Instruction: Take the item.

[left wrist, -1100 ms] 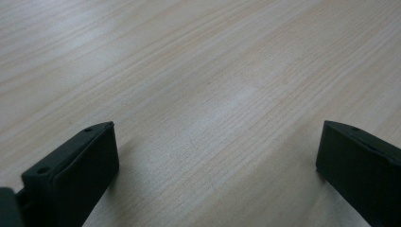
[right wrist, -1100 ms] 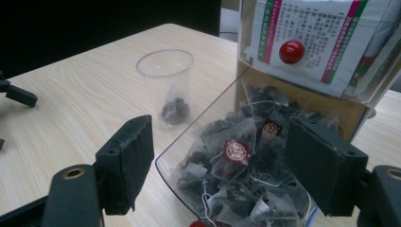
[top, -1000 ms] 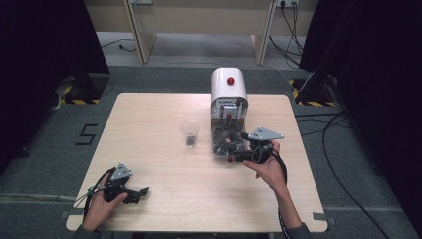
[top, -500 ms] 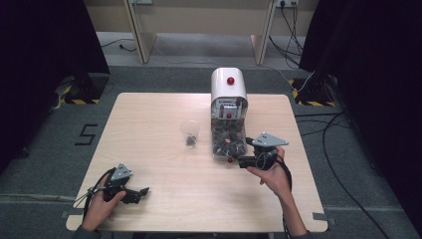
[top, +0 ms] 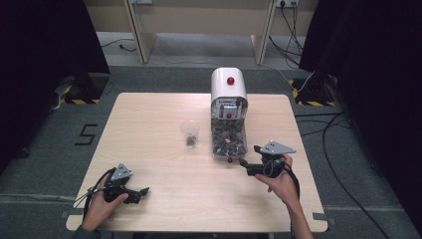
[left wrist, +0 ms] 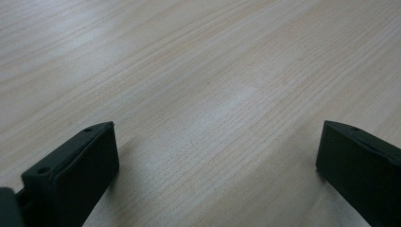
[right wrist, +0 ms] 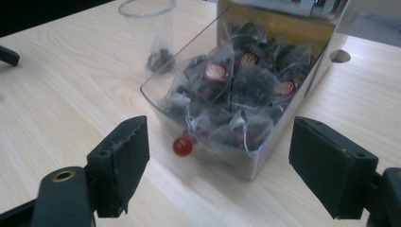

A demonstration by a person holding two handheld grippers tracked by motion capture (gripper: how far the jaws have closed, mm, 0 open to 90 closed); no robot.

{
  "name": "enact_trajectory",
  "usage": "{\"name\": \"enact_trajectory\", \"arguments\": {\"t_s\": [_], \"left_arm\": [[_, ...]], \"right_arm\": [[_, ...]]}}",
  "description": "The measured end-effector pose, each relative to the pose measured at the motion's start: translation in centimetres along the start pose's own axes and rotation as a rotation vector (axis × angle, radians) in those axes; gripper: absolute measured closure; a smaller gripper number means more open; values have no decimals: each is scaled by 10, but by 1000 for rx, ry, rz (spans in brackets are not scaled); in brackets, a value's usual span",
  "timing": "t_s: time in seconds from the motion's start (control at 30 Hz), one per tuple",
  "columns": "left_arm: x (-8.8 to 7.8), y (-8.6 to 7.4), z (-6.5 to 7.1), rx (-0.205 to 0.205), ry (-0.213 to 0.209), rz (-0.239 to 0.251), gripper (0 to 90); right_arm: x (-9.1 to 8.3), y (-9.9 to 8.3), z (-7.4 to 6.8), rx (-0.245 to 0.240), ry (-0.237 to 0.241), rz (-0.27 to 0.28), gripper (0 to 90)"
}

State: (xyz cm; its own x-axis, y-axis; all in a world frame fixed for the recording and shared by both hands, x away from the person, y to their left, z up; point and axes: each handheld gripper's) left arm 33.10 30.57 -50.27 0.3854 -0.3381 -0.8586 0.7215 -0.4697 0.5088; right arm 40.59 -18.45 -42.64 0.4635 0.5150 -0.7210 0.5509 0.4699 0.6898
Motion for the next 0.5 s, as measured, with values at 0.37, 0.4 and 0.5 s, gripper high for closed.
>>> {"name": "enact_trajectory", "arguments": {"t_s": [0.37, 0.4, 0.5], "left_arm": [[0, 0, 0, 0, 0, 1, 0], [0, 0, 0, 0, 0, 1, 0], [0, 0, 0, 0, 0, 1, 0]], "right_arm": [[-2, -31, 3, 29, 0, -58, 205], [-3, -34, 3, 35, -4, -66, 206], [-2, -41, 0, 41, -20, -92, 201]]}}
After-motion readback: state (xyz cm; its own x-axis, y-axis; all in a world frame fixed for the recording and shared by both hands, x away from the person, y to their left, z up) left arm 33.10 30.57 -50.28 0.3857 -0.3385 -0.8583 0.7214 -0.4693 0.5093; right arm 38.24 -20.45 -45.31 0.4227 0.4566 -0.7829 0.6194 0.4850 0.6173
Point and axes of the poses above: each handheld gripper's, and its own axes: x roughly forward along the jaws, y roughly out of its top, z roughly to its right, and after that the axes turned 14 degrees about -z, right-handed
